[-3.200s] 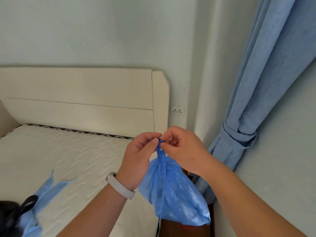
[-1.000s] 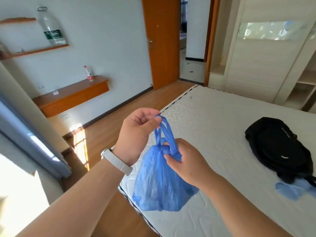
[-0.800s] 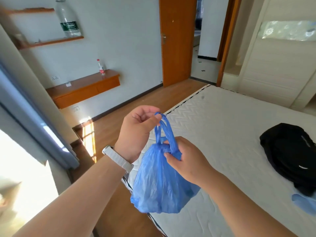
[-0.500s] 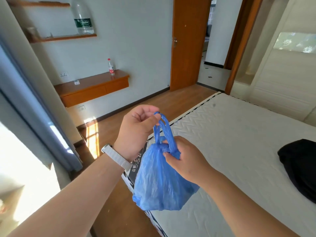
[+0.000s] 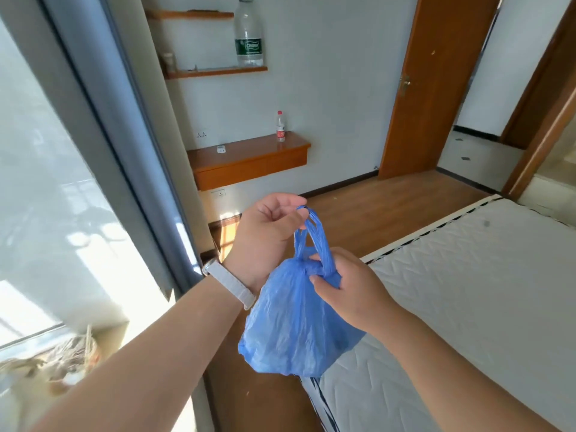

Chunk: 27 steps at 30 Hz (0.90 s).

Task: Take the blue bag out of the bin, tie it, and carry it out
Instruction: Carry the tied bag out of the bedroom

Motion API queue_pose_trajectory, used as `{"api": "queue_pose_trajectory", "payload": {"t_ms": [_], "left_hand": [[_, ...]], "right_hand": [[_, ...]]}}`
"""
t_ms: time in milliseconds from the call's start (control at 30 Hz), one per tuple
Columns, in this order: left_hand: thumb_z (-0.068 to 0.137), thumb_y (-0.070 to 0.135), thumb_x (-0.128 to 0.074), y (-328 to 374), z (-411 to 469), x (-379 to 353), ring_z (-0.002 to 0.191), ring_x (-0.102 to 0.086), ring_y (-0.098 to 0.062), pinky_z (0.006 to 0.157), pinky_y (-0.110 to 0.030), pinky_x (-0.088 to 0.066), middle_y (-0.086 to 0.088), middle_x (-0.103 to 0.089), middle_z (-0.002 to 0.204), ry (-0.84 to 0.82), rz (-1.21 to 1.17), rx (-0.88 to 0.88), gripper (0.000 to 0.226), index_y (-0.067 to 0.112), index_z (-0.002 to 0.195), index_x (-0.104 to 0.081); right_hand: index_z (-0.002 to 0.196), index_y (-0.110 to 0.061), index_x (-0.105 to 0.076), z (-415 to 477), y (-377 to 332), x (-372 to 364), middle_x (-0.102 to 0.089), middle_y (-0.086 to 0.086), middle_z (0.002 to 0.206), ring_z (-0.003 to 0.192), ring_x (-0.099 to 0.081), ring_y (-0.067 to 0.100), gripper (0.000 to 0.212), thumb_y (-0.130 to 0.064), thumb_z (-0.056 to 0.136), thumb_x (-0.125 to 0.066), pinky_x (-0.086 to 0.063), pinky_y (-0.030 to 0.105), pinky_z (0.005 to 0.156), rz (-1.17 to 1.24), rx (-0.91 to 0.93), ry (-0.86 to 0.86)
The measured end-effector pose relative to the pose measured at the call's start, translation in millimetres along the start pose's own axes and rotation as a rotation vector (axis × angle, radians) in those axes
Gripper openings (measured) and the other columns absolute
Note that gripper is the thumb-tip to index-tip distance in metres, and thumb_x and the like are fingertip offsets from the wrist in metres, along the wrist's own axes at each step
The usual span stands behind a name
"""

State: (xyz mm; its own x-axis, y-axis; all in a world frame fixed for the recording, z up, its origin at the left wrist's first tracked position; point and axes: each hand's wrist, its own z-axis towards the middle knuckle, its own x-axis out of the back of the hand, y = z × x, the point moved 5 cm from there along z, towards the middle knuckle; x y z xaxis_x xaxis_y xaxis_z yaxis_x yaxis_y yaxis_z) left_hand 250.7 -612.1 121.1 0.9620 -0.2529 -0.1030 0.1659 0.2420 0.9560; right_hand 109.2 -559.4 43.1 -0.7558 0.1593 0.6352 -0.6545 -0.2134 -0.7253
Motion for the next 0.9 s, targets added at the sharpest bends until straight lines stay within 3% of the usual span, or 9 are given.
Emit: {"api": "queue_pose_trajectory", "payload": {"t_ms": [267, 333, 433, 500, 600, 767, 900], "left_hand": [[0.087, 0.003, -0.063, -43.7, 71.4, 67.8, 0.067, -0.064, -0.012, 0.069, -0.028, -0.052, 0.003, -0.071, 0.071, 0.138, 0.08, 0.027, 0.014, 0.016, 0.086, -0.069], [0.087, 0.004, -0.062, -54.8, 91.3, 78.7, 0.07, -0.065, -0.014, 0.069, -0.029, -0.052, 0.0, -0.072, 0.074, 0.154, 0.088, 0.042, 0.013, 0.016, 0.087, -0.069], [0.088, 0.002, -0.06, -73.9, 138.4, 96.5, 0.069, -0.064, -0.014, 0.066, -0.026, -0.05, -0.007, -0.07, 0.08, 0.168, 0.085, 0.067, 0.011, 0.009, 0.09, -0.068], [0.088, 0.001, -0.059, -79.9, 164.9, 105.8, 0.066, -0.063, -0.012, 0.061, -0.021, -0.049, -0.01, -0.069, 0.082, 0.186, 0.095, 0.065, 0.01, 0.007, 0.091, -0.067], [0.088, 0.001, -0.06, -95.3, 215.9, 105.5, 0.061, -0.061, -0.008, 0.057, -0.017, -0.046, -0.006, -0.069, 0.077, 0.178, 0.123, 0.076, 0.012, 0.01, 0.088, -0.067], [0.087, 0.002, -0.062, -116.7, 305.6, 105.5, 0.066, -0.063, -0.01, 0.062, -0.02, -0.048, 0.0, -0.07, 0.075, 0.164, 0.196, 0.065, 0.015, 0.015, 0.086, -0.069], [0.086, 0.0, -0.062, -124.9, 344.5, 105.8, 0.066, -0.063, -0.011, 0.064, -0.022, -0.048, 0.004, -0.07, 0.072, 0.156, 0.176, 0.075, 0.015, 0.015, 0.086, -0.068]], "right_hand": [[0.107, -0.041, -0.06, 104.4, 19.3, -68.9, -0.062, -0.021, 0.111, 0.108, -0.055, -0.003, 0.024, -0.027, 0.086, -0.06, -0.041, 0.013, 0.09, 0.086, 0.017, -0.133], [0.102, -0.044, -0.057, 126.0, 21.5, -77.0, -0.061, -0.023, 0.106, 0.104, -0.055, -0.007, 0.027, -0.022, 0.087, -0.061, -0.037, 0.006, 0.085, 0.1, 0.026, -0.168], [0.1, -0.036, -0.058, 176.0, 33.0, -88.9, -0.059, -0.025, 0.098, 0.097, -0.053, -0.016, 0.023, -0.017, 0.087, -0.062, -0.035, 0.001, 0.079, 0.122, 0.026, -0.188], [0.102, -0.029, -0.061, 203.6, 38.5, -95.2, -0.063, -0.016, 0.1, 0.097, -0.057, -0.006, 0.017, -0.027, 0.086, -0.061, -0.042, 0.009, 0.082, 0.09, 0.039, -0.198], [0.107, -0.029, -0.059, 251.9, 62.4, -97.3, -0.063, -0.006, 0.105, 0.099, -0.06, 0.011, 0.028, -0.042, 0.083, -0.053, -0.05, 0.036, 0.086, 0.043, 0.034, -0.229], [0.105, -0.028, -0.058, 338.9, 99.4, -96.0, -0.062, -0.007, 0.105, 0.098, -0.061, 0.016, 0.031, -0.046, 0.081, -0.049, -0.05, 0.044, 0.086, 0.023, 0.009, -0.205], [0.105, -0.024, -0.059, 377.9, 109.7, -92.0, -0.062, -0.003, 0.103, 0.091, -0.062, 0.019, 0.024, -0.036, 0.084, -0.055, -0.051, 0.045, 0.083, 0.041, -0.009, -0.182]]}}
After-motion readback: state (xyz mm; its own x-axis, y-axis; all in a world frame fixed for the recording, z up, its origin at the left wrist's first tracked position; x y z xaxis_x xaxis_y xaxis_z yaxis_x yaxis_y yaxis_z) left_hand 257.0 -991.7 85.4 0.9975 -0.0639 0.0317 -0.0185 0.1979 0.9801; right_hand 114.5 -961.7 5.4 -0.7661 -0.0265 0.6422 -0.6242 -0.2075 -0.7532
